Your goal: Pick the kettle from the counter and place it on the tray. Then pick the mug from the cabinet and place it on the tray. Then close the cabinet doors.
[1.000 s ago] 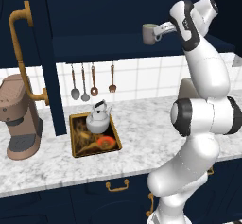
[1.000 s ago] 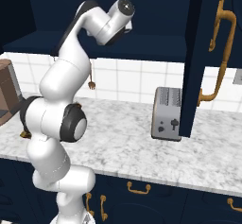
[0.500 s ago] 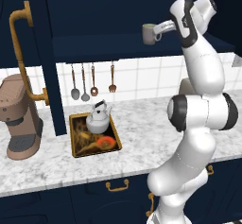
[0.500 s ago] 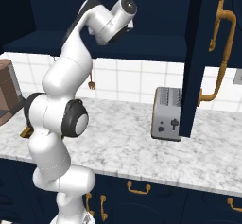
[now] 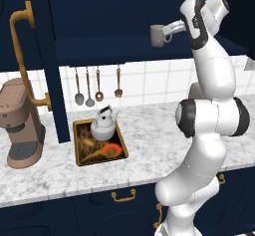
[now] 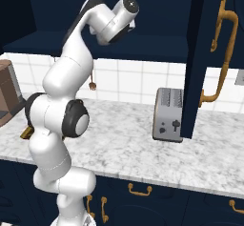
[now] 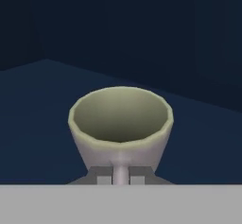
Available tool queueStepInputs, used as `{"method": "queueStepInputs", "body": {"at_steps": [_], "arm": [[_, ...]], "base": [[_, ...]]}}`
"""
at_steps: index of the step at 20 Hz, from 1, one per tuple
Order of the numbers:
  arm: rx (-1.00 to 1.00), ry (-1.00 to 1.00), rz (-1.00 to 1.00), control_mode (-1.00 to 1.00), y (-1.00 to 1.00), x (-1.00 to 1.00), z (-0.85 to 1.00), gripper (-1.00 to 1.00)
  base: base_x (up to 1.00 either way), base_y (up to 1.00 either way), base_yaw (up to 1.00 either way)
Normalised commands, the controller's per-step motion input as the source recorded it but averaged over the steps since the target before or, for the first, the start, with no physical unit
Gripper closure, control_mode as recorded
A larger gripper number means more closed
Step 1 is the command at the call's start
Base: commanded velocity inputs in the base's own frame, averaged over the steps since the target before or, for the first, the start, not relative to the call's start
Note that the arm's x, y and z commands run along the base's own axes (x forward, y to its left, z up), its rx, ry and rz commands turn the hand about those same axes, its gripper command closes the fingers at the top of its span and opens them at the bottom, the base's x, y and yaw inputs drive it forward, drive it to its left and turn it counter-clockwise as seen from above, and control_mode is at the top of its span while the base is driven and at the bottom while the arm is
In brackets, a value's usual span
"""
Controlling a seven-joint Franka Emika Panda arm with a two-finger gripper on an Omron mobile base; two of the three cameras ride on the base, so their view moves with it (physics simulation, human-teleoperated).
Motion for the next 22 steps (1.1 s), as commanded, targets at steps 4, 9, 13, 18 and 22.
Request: {"method": "queueStepInputs", "body": {"at_steps": [4, 9, 13, 18, 22], "arm": [[0.00, -0.12, 0.00, -1.00, 0.07, -0.03, 0.00, 1.00], [0.00, -0.11, 0.00, -1.00, 0.29, -0.35, -0.02, 1.00], [0.00, 0.00, 0.07, -1.00, 0.30, -0.81, 0.00, 1.00], [-0.01, 0.00, 0.16, -1.00, 0.20, -1.00, 0.00, 1.00], [-0.06, 0.00, 0.30, -1.00, 0.47, -1.00, -0.05, 1.00]], "base": [[0.00, 0.00, 0.00], [0.00, 0.00, 0.00], [0.00, 0.00, 0.00], [0.00, 0.00, 0.00], [0.00, 0.00, 0.00]]}}
